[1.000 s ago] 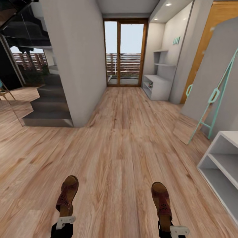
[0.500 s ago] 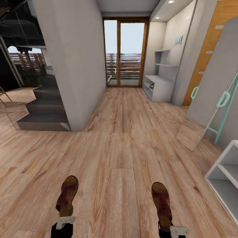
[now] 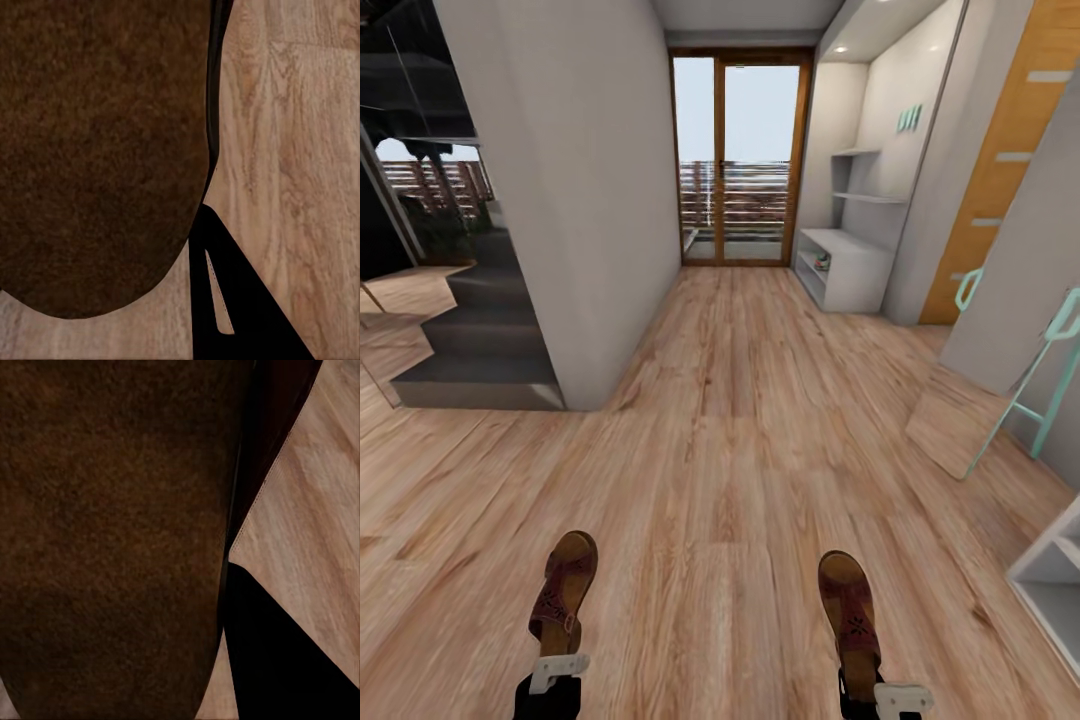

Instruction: Pick up the two gym shoes and the two sandals from the corridor floor and place them onto the hallstand (shoe rack) in the corridor, making sure they are on the rack and not on the floor. Arrange them so the two gym shoes are next to each other and the two sandals are next to each other.

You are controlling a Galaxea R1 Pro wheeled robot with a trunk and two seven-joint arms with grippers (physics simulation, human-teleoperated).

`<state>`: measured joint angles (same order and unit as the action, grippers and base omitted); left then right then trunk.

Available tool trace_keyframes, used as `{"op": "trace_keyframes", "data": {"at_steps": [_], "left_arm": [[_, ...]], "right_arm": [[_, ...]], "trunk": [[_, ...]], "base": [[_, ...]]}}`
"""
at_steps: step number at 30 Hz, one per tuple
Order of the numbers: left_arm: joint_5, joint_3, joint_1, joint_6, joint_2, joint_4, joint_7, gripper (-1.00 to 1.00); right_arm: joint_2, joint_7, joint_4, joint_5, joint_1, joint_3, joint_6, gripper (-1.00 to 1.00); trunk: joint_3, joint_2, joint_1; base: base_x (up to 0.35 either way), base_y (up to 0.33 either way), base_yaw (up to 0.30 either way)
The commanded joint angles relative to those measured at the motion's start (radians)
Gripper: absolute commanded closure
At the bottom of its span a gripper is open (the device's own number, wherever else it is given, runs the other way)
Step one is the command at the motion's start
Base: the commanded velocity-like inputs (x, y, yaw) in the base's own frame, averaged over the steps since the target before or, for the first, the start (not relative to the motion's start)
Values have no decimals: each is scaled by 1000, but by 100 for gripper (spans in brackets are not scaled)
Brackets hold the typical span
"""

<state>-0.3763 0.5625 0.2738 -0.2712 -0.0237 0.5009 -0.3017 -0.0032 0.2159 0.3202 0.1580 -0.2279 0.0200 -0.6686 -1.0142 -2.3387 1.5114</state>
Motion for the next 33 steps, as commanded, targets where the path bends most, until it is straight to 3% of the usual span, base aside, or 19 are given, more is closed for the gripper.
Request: {"op": "trace_keyframes", "data": {"at_steps": [1,33], "left_arm": [[-7,8,1,-3,-1,1,-7,100],[-7,9,1,-3,-1,1,-7,100]], "right_arm": [[0,7,-1,8,-1,2,-2,100],[0,7,0,8,-1,2,-2,100]], "trunk": [[-1,0,0],[-1,0,0]], "base": [[339,0,0],[339,0,0]]}}
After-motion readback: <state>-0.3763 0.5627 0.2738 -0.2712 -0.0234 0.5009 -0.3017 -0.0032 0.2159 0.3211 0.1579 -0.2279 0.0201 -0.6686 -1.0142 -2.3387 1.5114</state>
